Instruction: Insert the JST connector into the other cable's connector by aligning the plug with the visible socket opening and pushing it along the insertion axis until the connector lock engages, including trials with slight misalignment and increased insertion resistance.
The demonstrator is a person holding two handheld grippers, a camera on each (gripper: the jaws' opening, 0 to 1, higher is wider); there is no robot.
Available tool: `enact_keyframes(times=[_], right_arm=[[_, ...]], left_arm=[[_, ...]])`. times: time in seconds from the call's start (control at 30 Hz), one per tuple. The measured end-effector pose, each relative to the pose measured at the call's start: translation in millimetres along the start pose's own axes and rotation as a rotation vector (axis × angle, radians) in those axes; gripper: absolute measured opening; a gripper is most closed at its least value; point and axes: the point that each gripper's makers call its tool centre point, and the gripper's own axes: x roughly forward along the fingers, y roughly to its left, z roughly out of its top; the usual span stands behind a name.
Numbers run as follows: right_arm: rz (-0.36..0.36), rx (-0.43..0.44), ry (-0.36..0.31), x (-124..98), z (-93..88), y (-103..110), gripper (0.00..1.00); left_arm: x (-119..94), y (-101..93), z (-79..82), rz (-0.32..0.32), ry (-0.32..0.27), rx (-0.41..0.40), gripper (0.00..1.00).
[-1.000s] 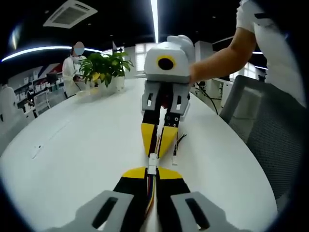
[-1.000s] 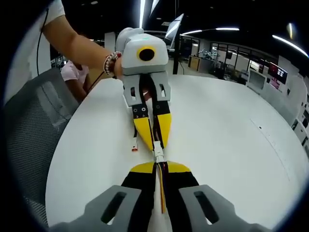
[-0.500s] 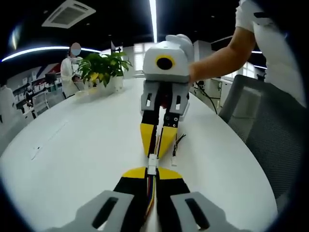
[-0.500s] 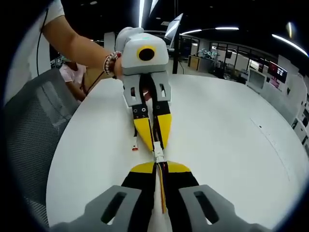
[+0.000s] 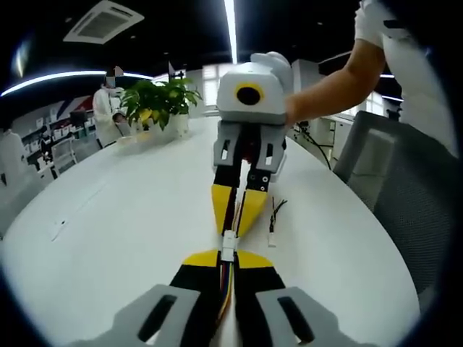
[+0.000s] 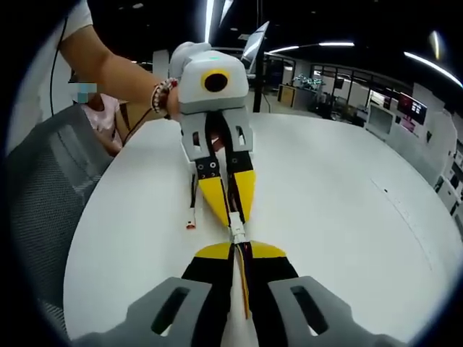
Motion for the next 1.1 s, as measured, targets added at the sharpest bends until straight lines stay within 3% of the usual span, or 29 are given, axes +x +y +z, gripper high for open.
enact_keyframes(times=[0.47, 1.1], right_arm=[[-0.02, 0.008, 0.002, 13, -3.2, -23, 0.04], [-0.025, 0.025, 0.018, 22, -11.5, -28, 0.04]], left_arm=[[5, 26.2, -10.1, 0.025, 0.031, -0.007, 0.0], [8, 30.5, -19.3, 0.043, 0.068, -0.024, 0.0]])
